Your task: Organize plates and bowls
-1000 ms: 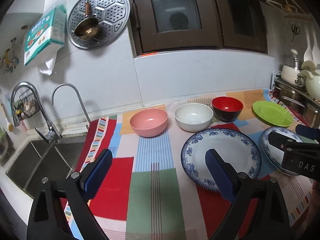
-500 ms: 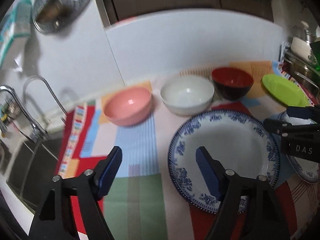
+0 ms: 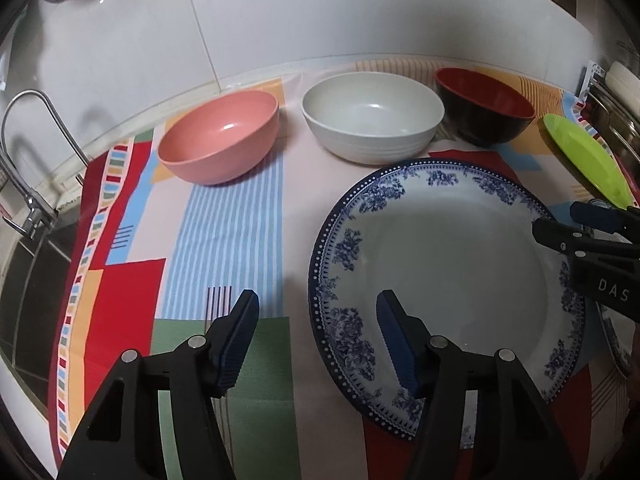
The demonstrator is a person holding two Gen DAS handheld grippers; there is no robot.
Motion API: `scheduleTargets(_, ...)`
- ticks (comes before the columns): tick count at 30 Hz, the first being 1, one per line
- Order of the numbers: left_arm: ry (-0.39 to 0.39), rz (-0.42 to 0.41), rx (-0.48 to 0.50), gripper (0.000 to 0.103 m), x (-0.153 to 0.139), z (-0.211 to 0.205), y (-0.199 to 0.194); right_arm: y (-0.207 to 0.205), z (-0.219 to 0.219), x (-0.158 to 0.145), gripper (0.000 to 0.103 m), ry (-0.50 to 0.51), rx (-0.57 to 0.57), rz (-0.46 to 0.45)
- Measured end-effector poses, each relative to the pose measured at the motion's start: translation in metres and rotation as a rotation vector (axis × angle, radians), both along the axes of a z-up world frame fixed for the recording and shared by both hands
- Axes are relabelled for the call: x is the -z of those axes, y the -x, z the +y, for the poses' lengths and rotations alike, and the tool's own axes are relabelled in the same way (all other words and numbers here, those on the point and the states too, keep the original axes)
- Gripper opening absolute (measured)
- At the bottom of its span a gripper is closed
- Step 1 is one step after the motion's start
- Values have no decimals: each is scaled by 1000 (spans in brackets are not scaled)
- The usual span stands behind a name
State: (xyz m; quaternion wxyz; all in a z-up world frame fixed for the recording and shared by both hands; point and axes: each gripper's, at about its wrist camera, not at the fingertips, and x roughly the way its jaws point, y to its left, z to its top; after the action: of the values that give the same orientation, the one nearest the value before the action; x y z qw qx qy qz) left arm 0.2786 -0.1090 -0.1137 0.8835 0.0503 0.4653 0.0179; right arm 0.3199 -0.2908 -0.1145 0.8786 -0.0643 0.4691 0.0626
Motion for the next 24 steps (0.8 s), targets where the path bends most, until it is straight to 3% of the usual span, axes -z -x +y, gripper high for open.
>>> scheduleTargets(16,99,73,25,40,13,3,-17,-12,2,16,40,7,-21,45)
scheduleTargets(24,78,57,1,37,12,7,-15,-11,3,13,36,-8,-14,62)
